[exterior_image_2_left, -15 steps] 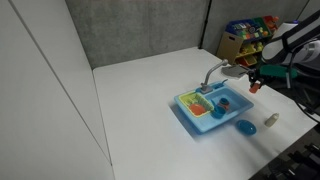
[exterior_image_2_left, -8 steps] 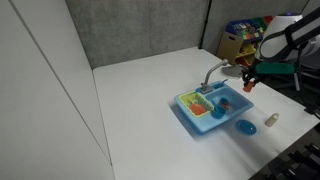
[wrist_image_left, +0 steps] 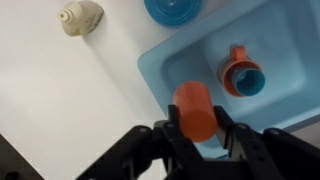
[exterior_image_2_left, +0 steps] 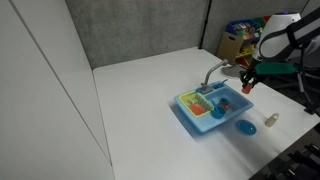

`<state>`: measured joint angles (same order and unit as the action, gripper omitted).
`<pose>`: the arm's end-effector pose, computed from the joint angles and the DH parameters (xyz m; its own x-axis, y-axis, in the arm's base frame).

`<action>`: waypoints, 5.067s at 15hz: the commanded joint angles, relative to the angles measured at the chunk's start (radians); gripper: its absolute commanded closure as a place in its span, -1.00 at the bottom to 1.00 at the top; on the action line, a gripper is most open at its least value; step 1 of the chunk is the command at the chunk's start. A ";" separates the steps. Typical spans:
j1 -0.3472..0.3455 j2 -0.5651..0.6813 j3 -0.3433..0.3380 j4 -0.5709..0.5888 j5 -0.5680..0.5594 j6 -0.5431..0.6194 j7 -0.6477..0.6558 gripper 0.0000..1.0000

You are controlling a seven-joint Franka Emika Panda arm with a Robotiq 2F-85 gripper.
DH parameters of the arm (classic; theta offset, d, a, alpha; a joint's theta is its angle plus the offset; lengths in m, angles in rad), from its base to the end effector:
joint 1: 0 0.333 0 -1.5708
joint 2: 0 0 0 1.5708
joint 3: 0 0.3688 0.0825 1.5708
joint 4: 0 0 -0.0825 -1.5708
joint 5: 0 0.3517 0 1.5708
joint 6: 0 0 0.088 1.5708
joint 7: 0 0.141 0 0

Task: Stack the orange cup on the blue cup in the sink

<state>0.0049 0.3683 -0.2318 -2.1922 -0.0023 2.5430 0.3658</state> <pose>0.5442 -0.1231 0.2614 0.8389 -0.5439 0.0220 -0.5437 -0.8353 0.0815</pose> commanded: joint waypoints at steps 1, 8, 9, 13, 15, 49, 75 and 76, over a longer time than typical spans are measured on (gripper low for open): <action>-0.012 0.005 0.007 0.005 -0.021 -0.002 0.012 0.72; 0.025 0.019 0.031 0.016 -0.074 -0.002 0.012 0.72; 0.031 0.022 0.037 0.019 -0.078 -0.001 0.013 0.72; 0.045 0.049 0.067 0.034 -0.069 0.025 -0.004 0.72; 0.048 0.066 0.079 0.045 -0.062 0.041 -0.010 0.72; 0.059 0.243 0.088 0.209 -0.053 0.024 -0.052 0.72; 0.056 0.256 0.089 0.216 -0.055 0.013 -0.055 0.72; 0.055 0.253 0.090 0.213 -0.055 0.013 -0.058 0.72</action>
<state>0.0652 0.6230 -0.1449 -1.9897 -0.0560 2.5570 0.3347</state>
